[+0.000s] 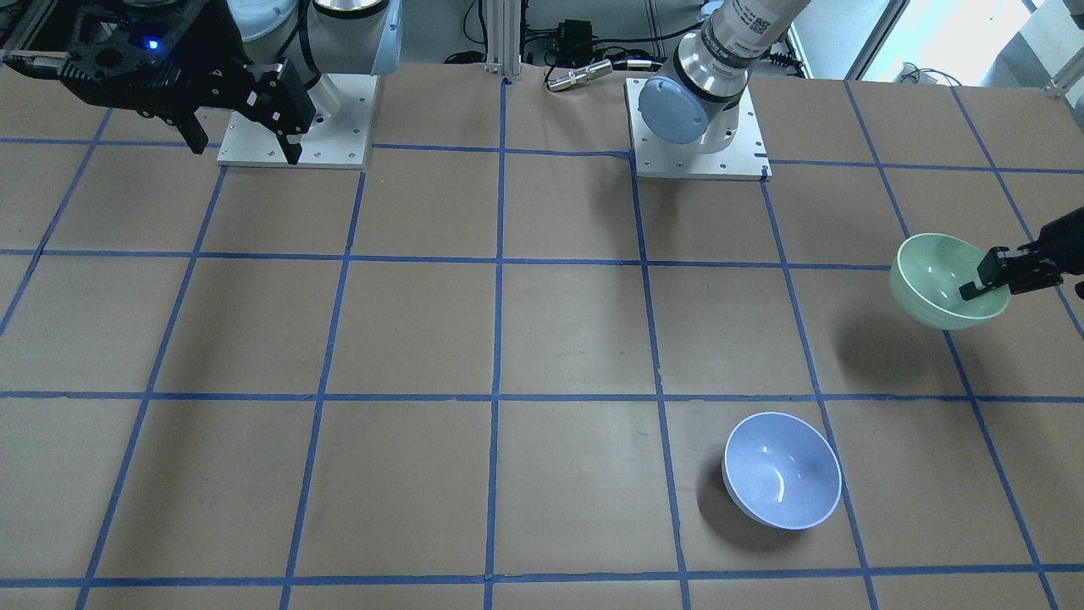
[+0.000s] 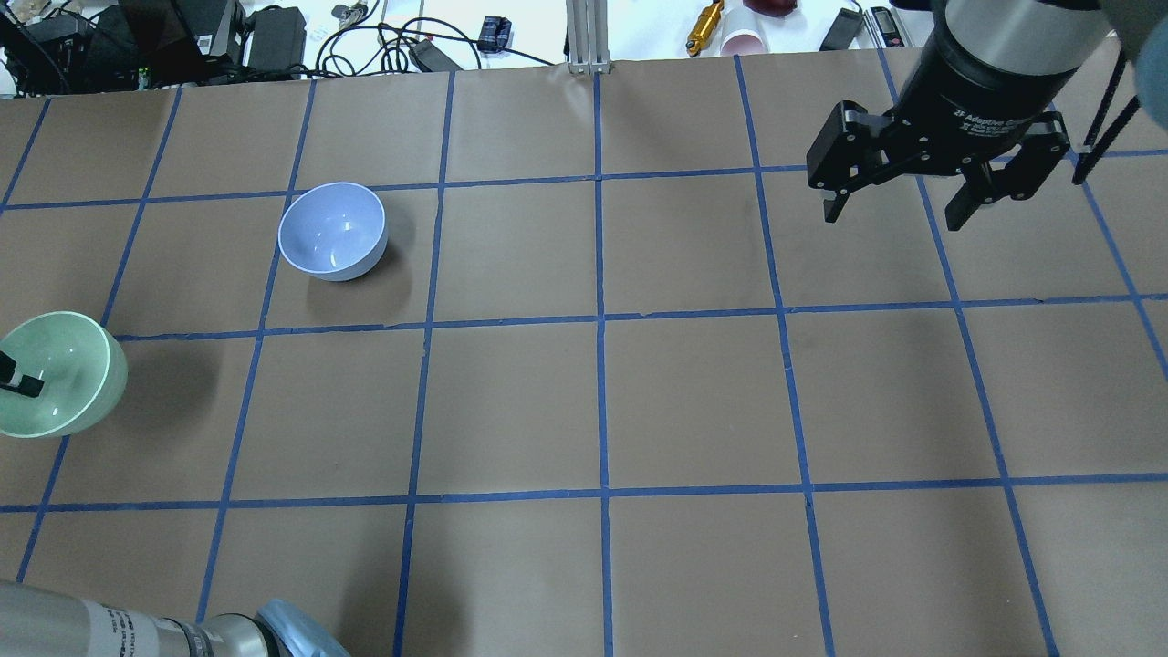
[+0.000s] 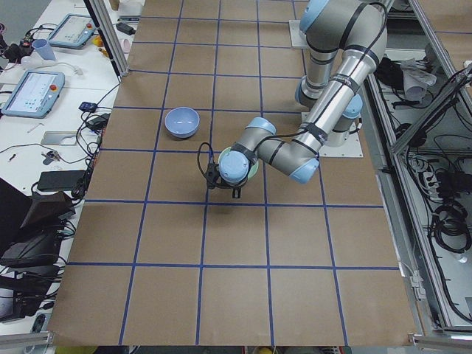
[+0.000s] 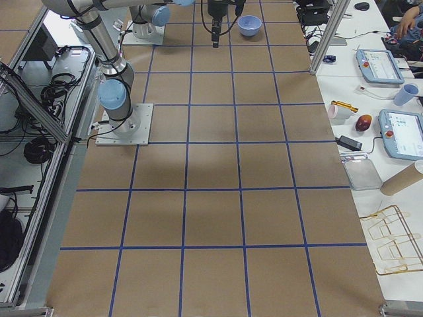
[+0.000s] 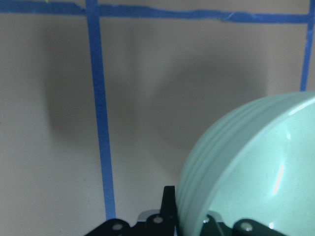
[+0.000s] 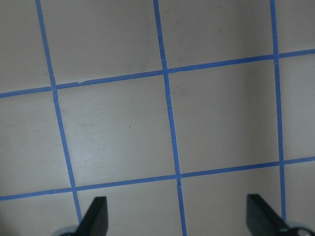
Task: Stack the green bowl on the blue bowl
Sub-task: 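Lift the green bowl with the left gripper toward the blue bowl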
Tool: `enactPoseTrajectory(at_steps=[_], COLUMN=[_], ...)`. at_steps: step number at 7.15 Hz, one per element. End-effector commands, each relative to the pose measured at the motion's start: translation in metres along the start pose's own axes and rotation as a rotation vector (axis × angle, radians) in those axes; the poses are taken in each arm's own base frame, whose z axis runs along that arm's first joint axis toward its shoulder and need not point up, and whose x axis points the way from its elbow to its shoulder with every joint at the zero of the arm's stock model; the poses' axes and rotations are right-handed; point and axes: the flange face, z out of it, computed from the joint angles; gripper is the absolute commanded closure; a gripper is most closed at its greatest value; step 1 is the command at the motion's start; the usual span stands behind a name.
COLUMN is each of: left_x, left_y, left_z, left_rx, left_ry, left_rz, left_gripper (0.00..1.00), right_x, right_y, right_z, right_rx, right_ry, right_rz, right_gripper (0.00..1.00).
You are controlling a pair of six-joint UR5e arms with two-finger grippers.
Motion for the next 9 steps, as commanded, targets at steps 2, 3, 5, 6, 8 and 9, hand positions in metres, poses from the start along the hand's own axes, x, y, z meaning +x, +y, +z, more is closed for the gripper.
enactPoseTrajectory(at_steps=[2,3,5,6,8,9], left_x=[0.08,0.108,0.165,0.203,0.23,0.236], left_y=[-0.063,-0.081,-0.121,-0.139,-0.158,-0.166], left_z=[-0.011,-0.003,-0.008,-0.009,-0.007,-0.002], left_rx=[0.04,0.031,0.024,0.023,0.039,0.039], left_ry=[0.0,-0.007,-0.036,-0.053,-0.065,-0.066], left_rz=[0.006,-0.012,-0.195,-0.195,-0.283,-0.29], left_gripper=[1.0,1.0,1.0,1.0,1.0,1.0], right_x=[0.0,0.0,0.0,0.0,0.0,0.0], right_y=[0.0,0.0,0.0,0.0,0.0,0.0], right_z=[0.0,0.001,0.0,0.0,0.0,0.0], right_rx=[0.0,-0.002,0.0,0.0,0.0,0.001], right_ry=[0.0,0.0,0.0,0.0,0.0,0.0], right_rz=[-0.001,0.0,-0.001,-0.001,-0.001,-0.001], right_gripper=[0.0,0.0,0.0,0.0,0.0,0.0])
